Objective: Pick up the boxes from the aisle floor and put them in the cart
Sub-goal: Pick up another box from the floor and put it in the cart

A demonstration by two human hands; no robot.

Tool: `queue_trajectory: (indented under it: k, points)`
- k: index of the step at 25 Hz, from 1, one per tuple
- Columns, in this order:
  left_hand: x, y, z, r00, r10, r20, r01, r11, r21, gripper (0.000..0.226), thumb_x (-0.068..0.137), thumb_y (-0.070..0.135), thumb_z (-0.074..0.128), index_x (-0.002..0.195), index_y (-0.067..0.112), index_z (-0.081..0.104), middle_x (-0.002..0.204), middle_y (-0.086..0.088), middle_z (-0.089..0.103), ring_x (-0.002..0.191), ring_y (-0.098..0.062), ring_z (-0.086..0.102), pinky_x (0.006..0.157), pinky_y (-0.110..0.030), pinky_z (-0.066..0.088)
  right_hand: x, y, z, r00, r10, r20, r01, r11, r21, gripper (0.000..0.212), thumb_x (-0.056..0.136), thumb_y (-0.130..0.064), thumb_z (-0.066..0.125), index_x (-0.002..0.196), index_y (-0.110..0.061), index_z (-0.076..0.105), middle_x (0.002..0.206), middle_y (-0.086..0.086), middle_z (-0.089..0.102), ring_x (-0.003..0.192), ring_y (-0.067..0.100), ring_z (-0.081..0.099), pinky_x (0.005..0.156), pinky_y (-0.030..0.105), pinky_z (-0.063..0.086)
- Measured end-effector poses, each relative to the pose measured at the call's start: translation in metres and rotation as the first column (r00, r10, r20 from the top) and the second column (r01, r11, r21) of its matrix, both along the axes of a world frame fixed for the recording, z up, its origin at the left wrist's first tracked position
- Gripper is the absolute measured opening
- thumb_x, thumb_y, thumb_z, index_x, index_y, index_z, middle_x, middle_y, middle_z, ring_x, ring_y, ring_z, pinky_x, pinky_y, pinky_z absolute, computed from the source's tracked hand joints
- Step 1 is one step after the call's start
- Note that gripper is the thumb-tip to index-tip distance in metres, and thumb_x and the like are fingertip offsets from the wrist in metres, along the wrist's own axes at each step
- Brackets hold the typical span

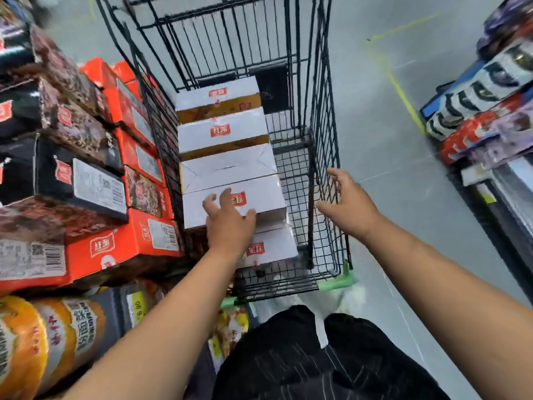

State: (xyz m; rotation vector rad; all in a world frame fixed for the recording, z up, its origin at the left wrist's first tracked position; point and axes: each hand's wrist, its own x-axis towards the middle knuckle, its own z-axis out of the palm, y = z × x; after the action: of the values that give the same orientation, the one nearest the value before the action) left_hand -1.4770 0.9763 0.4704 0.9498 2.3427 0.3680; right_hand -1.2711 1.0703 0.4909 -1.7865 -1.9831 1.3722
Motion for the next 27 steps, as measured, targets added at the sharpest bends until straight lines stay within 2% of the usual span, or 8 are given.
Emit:
queue_trajectory:
  k: [4, 8, 10, 13, 16, 19, 22, 27]
  points:
    - [0.049, 0.022, 0.029, 0.948, -0.32, 0.002, 0.315, 0.934, 0.168, 0.062, 0.093, 0.036, 0.061, 0.147, 0.019, 0.035, 0.15, -0.009, 0.031, 0.138, -0.028, 0.034, 0.113, -0.039, 0.03, 0.065, -0.018, 0.024, 0.984, -0.174, -0.037, 0.177, 0.978, 0.107, 0.071, 0.082, -0.023, 0.072, 0.144, -0.018, 0.037, 0.144, 0.01, 0.042, 0.131, 0.024, 0.042, 0.104, 0.029, 0.033]
    - [0.139, 0.039, 0.072, 0.791, -0.608, -0.07, 0.594, 0.735, 0.327, 0.06, 0.093, 0.039, 0.06, 0.146, 0.022, 0.035, 0.151, -0.004, 0.034, 0.14, -0.019, 0.032, 0.116, -0.038, 0.029, 0.157, -0.047, 0.057, 0.927, -0.345, -0.149, 0.368, 0.914, 0.169, 0.068, 0.083, -0.024, 0.074, 0.142, -0.023, 0.04, 0.143, 0.007, 0.04, 0.13, 0.021, 0.043, 0.104, 0.03, 0.035]
    - [0.195, 0.041, 0.093, 0.712, -0.699, -0.068, 0.661, 0.634, 0.401, 0.059, 0.093, 0.036, 0.06, 0.145, 0.021, 0.036, 0.146, -0.003, 0.038, 0.136, -0.019, 0.037, 0.113, -0.036, 0.032, 0.212, -0.068, 0.071, 0.898, -0.406, -0.171, 0.435, 0.878, 0.2, 0.067, 0.083, -0.028, 0.073, 0.141, -0.027, 0.04, 0.144, 0.006, 0.04, 0.131, 0.019, 0.043, 0.103, 0.029, 0.035]
    - [0.283, 0.034, 0.117, 0.606, -0.792, -0.065, 0.71, 0.503, 0.493, 0.059, 0.094, 0.033, 0.06, 0.146, 0.019, 0.036, 0.144, -0.004, 0.041, 0.134, -0.021, 0.042, 0.11, -0.041, 0.036, 0.291, -0.105, 0.09, 0.85, -0.493, -0.185, 0.525, 0.822, 0.22, 0.068, 0.084, -0.034, 0.072, 0.142, -0.032, 0.038, 0.147, 0.002, 0.037, 0.131, 0.017, 0.043, 0.102, 0.027, 0.034]
    - [0.386, 0.017, 0.136, 0.51, -0.859, -0.046, 0.72, 0.397, 0.569, 0.058, 0.095, 0.035, 0.059, 0.147, 0.022, 0.036, 0.141, 0.005, 0.041, 0.133, -0.015, 0.044, 0.11, -0.04, 0.038, 0.379, -0.153, 0.108, 0.788, -0.579, -0.208, 0.615, 0.747, 0.252, 0.072, 0.083, -0.039, 0.071, 0.145, -0.034, 0.035, 0.149, -0.003, 0.037, 0.133, 0.015, 0.041, 0.107, 0.03, 0.035]
    - [0.484, -0.004, 0.152, 0.38, -0.925, -0.027, 0.737, 0.284, 0.614, 0.06, 0.093, 0.041, 0.057, 0.146, 0.023, 0.037, 0.144, 0.006, 0.041, 0.132, -0.011, 0.043, 0.11, -0.037, 0.038, 0.462, -0.201, 0.123, 0.683, -0.696, -0.222, 0.728, 0.626, 0.278, 0.073, 0.084, -0.043, 0.07, 0.146, -0.037, 0.032, 0.15, -0.004, 0.036, 0.134, 0.015, 0.041, 0.109, 0.035, 0.036]
    - [0.562, -0.019, 0.161, 0.214, -0.976, -0.046, 0.772, 0.14, 0.62, 0.061, 0.093, 0.041, 0.056, 0.148, 0.022, 0.036, 0.149, 0.002, 0.041, 0.137, -0.014, 0.039, 0.111, -0.044, 0.037, 0.522, -0.238, 0.135, 0.56, -0.782, -0.274, 0.823, 0.486, 0.294, 0.07, 0.085, -0.041, 0.069, 0.145, -0.039, 0.033, 0.15, -0.007, 0.034, 0.134, 0.014, 0.04, 0.109, 0.041, 0.038]
    - [0.69, -0.039, 0.167, -0.08, -0.995, -0.052, 0.814, -0.095, 0.572, 0.063, 0.093, 0.046, 0.054, 0.149, 0.027, 0.033, 0.149, 0.005, 0.039, 0.137, -0.012, 0.039, 0.109, -0.046, 0.039, 0.609, -0.298, 0.141, 0.273, -0.885, -0.376, 0.946, 0.177, 0.27, 0.069, 0.085, -0.037, 0.07, 0.143, -0.04, 0.035, 0.148, -0.01, 0.036, 0.133, 0.01, 0.04, 0.107, 0.034, 0.038]
